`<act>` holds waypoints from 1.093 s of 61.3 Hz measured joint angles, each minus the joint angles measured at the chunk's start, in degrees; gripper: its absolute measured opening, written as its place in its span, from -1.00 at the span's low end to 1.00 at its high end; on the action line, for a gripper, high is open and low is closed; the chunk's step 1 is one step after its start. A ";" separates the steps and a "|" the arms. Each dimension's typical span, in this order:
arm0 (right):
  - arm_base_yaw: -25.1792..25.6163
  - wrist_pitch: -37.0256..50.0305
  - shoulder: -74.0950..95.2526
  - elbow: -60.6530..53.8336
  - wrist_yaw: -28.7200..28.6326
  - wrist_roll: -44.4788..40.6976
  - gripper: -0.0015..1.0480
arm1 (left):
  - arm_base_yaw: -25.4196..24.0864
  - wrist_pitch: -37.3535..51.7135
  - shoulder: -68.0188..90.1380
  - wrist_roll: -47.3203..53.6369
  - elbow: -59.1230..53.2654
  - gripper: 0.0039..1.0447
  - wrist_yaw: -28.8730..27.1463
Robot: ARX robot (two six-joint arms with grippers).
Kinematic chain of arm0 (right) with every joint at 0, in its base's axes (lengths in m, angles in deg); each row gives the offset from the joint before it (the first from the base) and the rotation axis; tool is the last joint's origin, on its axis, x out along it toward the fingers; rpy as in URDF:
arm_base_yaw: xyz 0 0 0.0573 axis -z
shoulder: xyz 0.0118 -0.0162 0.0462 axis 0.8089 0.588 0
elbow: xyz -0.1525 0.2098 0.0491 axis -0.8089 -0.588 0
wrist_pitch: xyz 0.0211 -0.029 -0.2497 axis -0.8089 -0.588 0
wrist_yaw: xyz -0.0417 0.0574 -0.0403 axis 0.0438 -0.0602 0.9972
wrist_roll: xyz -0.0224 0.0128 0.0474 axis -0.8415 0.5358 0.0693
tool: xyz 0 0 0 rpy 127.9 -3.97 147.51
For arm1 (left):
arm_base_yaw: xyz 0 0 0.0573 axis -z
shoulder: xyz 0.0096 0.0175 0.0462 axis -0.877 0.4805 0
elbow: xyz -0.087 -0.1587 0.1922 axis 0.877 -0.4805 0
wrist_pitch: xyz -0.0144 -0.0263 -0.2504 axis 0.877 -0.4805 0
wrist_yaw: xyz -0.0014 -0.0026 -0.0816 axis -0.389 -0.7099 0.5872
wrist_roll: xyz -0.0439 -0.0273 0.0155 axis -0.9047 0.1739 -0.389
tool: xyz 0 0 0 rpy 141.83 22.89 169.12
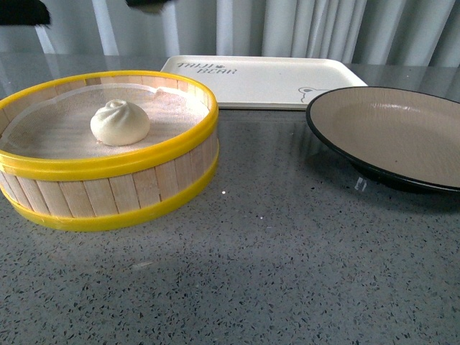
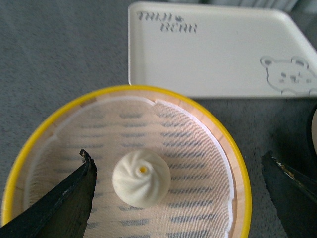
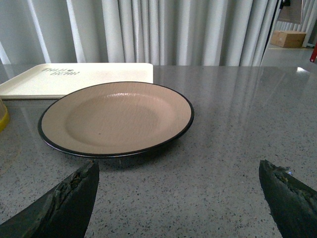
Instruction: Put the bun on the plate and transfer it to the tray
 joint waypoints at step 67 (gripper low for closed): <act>0.00 0.00 0.00 0.00 0.00 -0.02 0.83 | -3.26 -9.81 16.61 -0.31 9.66 0.88 -3.26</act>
